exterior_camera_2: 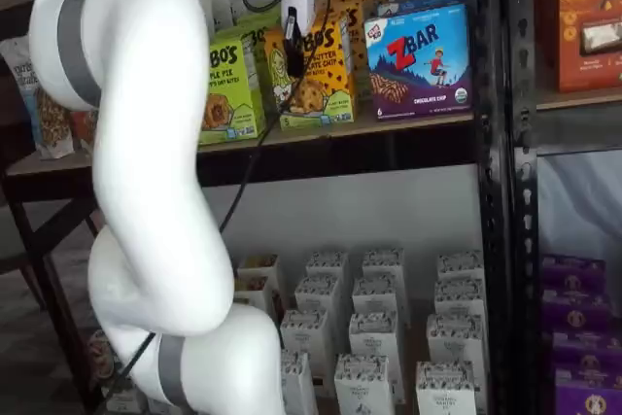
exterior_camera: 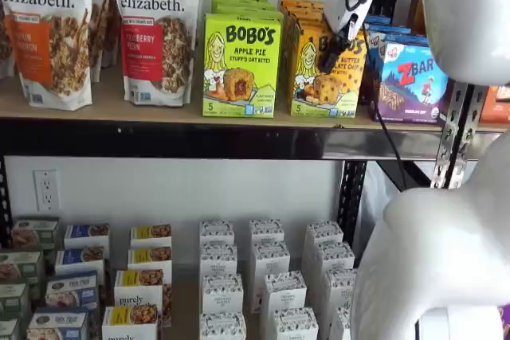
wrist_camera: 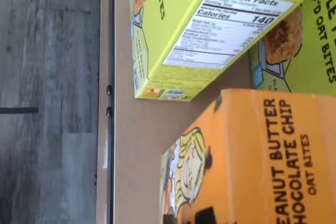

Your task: Pick up the orange box on the top shelf, the fifth box from the left

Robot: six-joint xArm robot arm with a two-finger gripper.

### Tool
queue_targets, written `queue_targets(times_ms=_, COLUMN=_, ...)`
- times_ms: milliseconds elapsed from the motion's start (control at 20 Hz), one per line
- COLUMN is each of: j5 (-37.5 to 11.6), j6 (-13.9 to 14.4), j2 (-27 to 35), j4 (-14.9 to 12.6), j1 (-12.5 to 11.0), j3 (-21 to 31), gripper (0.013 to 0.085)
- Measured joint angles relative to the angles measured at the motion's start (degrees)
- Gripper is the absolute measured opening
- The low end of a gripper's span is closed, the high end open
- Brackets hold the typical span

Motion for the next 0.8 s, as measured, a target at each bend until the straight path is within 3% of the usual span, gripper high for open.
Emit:
queue_targets(times_ms=400, j5=0.2, j6=0.0, j2=0.1, j4=0.3, j1=-0.1, j3=-0.3, gripper=0.041)
queue_targets(times_ms=800, j5=1.8, j6=0.0, j2=0.5, j4=0.7, j1=-0.5, j3=-1.7, gripper=0.041)
